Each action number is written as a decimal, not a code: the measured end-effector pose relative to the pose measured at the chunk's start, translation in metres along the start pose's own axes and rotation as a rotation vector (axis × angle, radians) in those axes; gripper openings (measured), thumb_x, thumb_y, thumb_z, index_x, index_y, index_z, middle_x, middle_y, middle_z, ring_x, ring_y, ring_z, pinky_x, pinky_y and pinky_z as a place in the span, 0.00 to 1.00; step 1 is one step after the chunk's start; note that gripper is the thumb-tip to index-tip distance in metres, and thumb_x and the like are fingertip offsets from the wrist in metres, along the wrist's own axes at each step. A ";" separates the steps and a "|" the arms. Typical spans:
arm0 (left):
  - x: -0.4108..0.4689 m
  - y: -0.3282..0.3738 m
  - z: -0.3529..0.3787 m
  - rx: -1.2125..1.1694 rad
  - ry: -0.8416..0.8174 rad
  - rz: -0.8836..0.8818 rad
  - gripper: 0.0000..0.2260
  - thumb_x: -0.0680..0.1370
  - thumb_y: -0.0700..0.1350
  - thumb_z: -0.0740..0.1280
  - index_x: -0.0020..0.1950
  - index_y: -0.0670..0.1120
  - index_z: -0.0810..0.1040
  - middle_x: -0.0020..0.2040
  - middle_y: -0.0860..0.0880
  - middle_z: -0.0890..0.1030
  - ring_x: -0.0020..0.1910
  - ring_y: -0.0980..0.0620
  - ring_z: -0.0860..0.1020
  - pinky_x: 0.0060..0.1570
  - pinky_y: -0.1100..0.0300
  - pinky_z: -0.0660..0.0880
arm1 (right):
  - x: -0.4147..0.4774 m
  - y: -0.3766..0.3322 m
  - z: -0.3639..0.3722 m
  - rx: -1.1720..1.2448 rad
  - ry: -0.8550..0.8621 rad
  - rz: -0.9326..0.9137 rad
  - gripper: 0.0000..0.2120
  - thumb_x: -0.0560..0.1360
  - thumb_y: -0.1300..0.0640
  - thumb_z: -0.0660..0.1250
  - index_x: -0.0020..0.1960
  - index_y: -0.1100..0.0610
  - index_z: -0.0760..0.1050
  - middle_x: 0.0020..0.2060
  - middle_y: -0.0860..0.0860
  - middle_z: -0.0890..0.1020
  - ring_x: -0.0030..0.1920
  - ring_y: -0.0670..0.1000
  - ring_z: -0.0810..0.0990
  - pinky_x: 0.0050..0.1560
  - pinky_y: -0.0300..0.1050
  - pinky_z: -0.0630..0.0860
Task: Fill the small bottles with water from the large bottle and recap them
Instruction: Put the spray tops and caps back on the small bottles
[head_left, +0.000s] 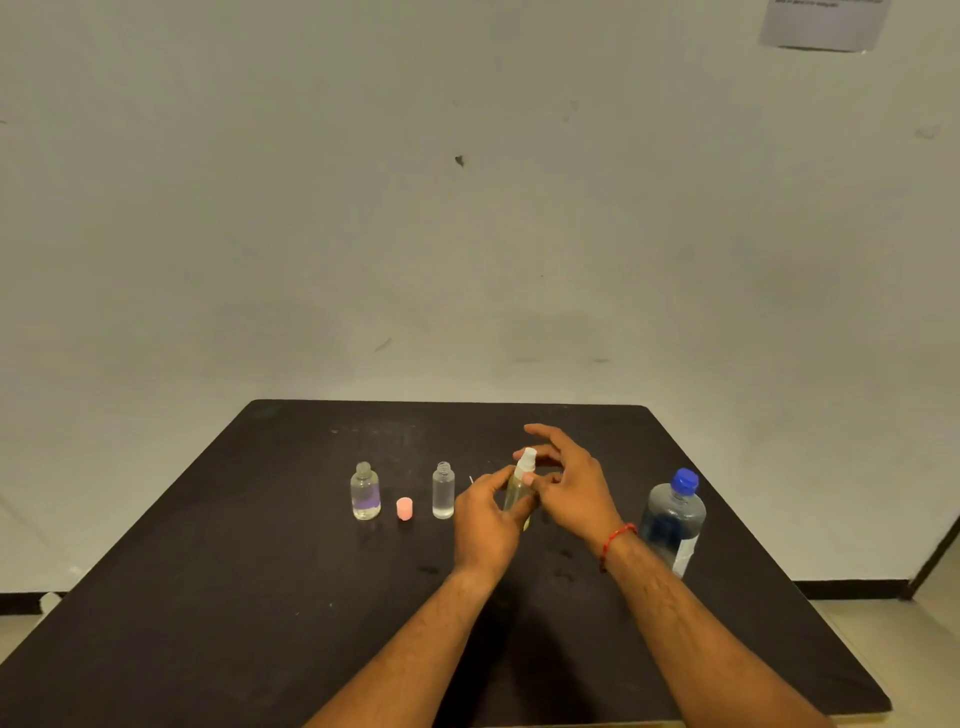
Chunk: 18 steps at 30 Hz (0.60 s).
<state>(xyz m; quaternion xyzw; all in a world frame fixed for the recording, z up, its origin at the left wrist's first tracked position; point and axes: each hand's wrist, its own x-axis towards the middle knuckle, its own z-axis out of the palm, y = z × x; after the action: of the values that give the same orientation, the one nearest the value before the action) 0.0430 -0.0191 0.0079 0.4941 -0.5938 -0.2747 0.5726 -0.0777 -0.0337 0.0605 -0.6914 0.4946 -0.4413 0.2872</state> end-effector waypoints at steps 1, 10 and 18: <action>0.000 0.001 0.000 -0.003 -0.001 0.000 0.11 0.76 0.46 0.74 0.56 0.56 0.81 0.44 0.61 0.81 0.47 0.69 0.78 0.43 0.72 0.75 | 0.000 0.000 0.001 0.011 0.023 0.005 0.24 0.72 0.66 0.71 0.63 0.47 0.74 0.49 0.44 0.84 0.50 0.41 0.82 0.48 0.32 0.78; 0.001 -0.006 0.005 0.029 0.024 -0.034 0.09 0.76 0.45 0.75 0.56 0.50 0.84 0.43 0.59 0.82 0.39 0.63 0.80 0.37 0.68 0.75 | -0.001 0.003 0.007 -0.077 0.163 -0.008 0.17 0.66 0.53 0.79 0.52 0.48 0.77 0.37 0.46 0.79 0.37 0.43 0.78 0.37 0.32 0.75; 0.002 -0.009 0.005 0.043 -0.005 -0.021 0.13 0.76 0.49 0.74 0.60 0.55 0.83 0.46 0.58 0.82 0.46 0.60 0.81 0.46 0.64 0.79 | 0.000 0.010 0.003 -0.026 0.090 0.012 0.12 0.70 0.62 0.75 0.51 0.50 0.82 0.43 0.44 0.84 0.47 0.39 0.81 0.46 0.35 0.77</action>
<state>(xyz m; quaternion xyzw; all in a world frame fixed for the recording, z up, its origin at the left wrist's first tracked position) 0.0413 -0.0257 -0.0002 0.5117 -0.5957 -0.2692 0.5575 -0.0789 -0.0371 0.0505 -0.6715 0.5170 -0.4638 0.2583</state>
